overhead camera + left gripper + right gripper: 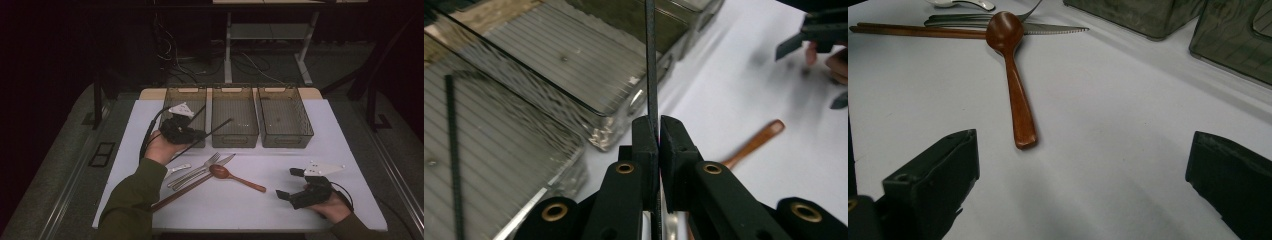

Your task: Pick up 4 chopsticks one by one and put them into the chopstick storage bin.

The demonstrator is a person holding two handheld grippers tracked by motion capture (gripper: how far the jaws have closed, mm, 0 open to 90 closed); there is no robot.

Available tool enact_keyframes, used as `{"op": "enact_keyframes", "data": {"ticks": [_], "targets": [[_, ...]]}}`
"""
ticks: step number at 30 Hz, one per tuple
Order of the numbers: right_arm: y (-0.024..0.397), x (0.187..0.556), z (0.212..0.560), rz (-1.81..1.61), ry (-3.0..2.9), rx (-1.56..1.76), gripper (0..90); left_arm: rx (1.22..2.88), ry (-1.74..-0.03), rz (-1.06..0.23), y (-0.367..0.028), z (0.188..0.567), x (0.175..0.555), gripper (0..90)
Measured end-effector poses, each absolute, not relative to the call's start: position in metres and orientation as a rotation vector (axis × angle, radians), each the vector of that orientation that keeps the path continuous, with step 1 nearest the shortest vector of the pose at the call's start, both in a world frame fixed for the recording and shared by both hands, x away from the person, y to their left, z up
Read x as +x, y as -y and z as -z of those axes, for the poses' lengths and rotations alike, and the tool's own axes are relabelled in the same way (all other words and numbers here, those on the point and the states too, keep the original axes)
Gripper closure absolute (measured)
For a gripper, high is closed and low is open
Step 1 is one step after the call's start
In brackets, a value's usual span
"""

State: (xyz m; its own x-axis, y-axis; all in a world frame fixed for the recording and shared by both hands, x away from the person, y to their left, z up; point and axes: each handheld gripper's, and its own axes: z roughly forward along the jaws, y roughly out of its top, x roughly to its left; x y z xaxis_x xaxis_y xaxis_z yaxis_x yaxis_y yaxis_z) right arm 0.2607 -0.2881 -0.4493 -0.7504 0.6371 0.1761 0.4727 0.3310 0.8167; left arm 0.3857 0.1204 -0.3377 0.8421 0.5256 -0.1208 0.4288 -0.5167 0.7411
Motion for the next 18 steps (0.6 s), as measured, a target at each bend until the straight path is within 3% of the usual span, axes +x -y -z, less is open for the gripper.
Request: {"op": "enact_keyframes", "data": {"ticks": [18], "targets": [[0.288, 0.261, 0.449, -1.394, -2.413, 1.023, 0.6, 2.144, -0.816, -0.255, -0.13, 0.316, 0.441, 85.3]]}}
